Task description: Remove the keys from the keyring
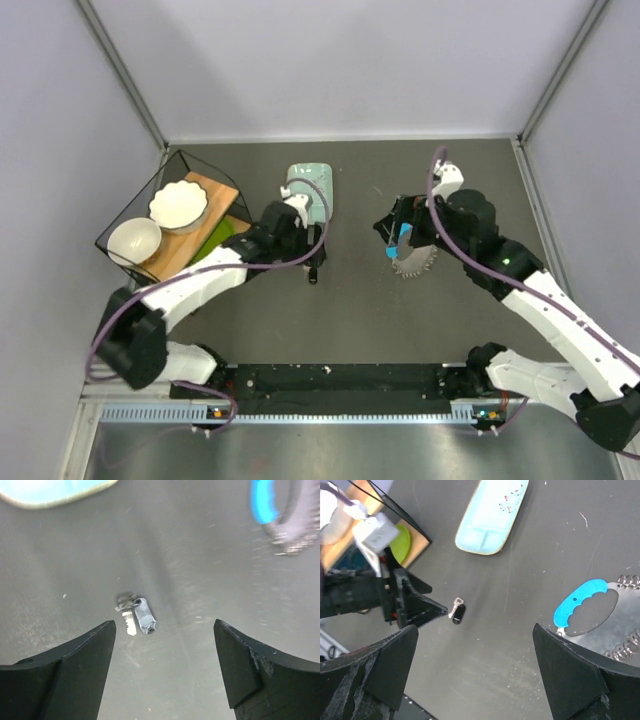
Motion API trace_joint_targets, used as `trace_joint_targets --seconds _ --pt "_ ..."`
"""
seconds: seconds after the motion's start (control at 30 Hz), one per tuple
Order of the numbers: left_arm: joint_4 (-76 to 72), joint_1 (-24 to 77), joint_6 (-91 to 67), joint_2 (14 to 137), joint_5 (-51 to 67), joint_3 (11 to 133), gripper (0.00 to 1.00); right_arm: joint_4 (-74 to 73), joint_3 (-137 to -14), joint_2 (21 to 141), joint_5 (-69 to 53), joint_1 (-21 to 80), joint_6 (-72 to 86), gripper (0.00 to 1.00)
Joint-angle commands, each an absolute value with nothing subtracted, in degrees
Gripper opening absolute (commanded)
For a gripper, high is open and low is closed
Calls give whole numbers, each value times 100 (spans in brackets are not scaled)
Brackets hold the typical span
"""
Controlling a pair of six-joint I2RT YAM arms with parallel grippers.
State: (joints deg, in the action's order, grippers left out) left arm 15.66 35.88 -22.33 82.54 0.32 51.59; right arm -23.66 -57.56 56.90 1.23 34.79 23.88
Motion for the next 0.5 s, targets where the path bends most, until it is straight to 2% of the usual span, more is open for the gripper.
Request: trace_joint_targets --seconds 0.0,0.07,0.13,0.3,0.47 --pt "1459 3568 -1759 6605 832 5484 86 -2760 -5968 5213 97 3551 2891 99" --pt "1450 3568 -1670 6111 958 5467 89 -2742 -5863 4941 -130 3551 2848 99" --pt "1380 3577 -1644 5390 949 5371 99 -2742 -5792 4730 -210 3551 2760 99" --pt "959 3568 -1617 3950 914 4931 99 -2681 -5345 3975 -255 3551 2768 99" --pt "914 3568 -1767 3218 967 4430 99 -2593 -4852 3350 -132 3551 2892 99"
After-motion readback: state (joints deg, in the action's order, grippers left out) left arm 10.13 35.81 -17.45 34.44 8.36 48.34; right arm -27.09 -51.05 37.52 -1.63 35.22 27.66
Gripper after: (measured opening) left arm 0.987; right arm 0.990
